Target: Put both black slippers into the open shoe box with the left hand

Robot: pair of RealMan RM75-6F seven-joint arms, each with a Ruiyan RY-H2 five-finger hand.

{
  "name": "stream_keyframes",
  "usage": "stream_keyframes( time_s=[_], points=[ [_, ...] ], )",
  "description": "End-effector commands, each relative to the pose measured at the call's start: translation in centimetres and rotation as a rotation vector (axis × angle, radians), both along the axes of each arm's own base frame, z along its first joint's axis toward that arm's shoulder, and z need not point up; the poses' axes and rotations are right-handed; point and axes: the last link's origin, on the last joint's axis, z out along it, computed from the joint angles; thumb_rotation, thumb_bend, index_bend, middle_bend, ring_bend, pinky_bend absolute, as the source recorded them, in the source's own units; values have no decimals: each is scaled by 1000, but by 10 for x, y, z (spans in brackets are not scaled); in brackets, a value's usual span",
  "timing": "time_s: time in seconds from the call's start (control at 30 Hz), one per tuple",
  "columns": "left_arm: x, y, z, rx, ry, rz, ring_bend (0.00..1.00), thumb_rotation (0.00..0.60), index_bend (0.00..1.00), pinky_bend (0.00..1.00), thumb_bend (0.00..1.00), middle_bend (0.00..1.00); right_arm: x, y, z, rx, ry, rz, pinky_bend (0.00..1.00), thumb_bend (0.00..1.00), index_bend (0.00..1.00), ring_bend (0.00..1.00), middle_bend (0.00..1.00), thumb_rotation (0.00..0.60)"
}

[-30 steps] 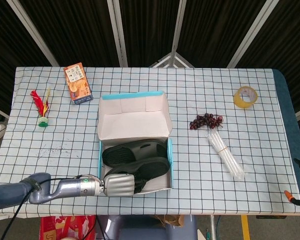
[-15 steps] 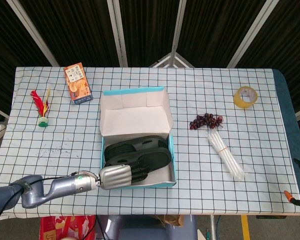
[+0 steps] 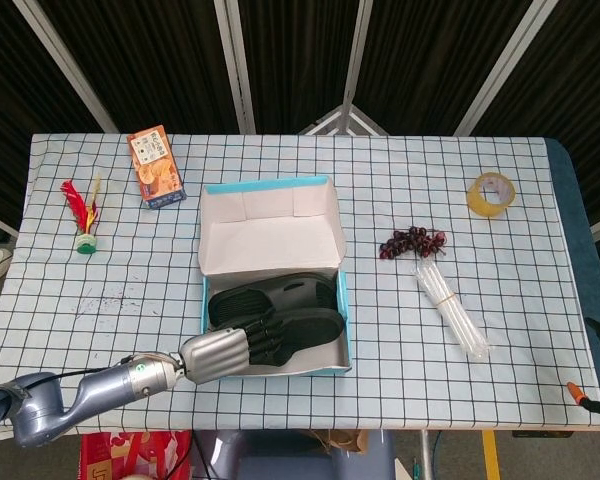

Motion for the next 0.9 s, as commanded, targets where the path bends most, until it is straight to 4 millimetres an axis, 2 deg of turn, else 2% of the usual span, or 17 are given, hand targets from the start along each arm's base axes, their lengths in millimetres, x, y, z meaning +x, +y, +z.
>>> stream_keyframes(
  time_s=[0.03,0.17,0.3,0.4,0.5,0.57,0.7,0.8,0.9],
  points=[
    [6,-1,12,18,-34,-5,0,600,0,95,130,6,-1,0,0,1,2,-2,105,306,63,183,113,600],
    [13,-7,45,39,-236,82,91,600,65,192,168,121,-1,1,1,0,-1,0,105,307,63,184,113,600],
    [1,-14,96,96,-598,302,134,600,116,193,170,220,0,3,4,-14,-6,9,106,306,63,183,113,600],
    [-27,-32,129,183,-822,534,134,600,194,194,183,267,1,5,6,-21,-8,16,105,307,63,183,113,600],
    [-73,-63,154,348,-955,792,131,600,255,193,187,245,4,6,6,-20,-7,34,102,306,63,183,113,600],
    [-103,-79,159,439,-975,933,106,600,233,185,187,182,7,6,5,-12,-2,55,93,306,63,183,113,600],
    [-150,-87,154,542,-956,1072,11,600,136,142,187,35,13,5,1,7,4,111,88,306,63,184,113,600],
    [-173,-87,149,565,-971,1185,4,600,66,139,186,0,17,5,0,9,22,154,88,306,63,183,113,600],
    [-187,-79,154,563,-1009,1252,0,600,35,134,186,0,21,5,0,-7,37,206,88,306,63,184,113,600]
  ],
)
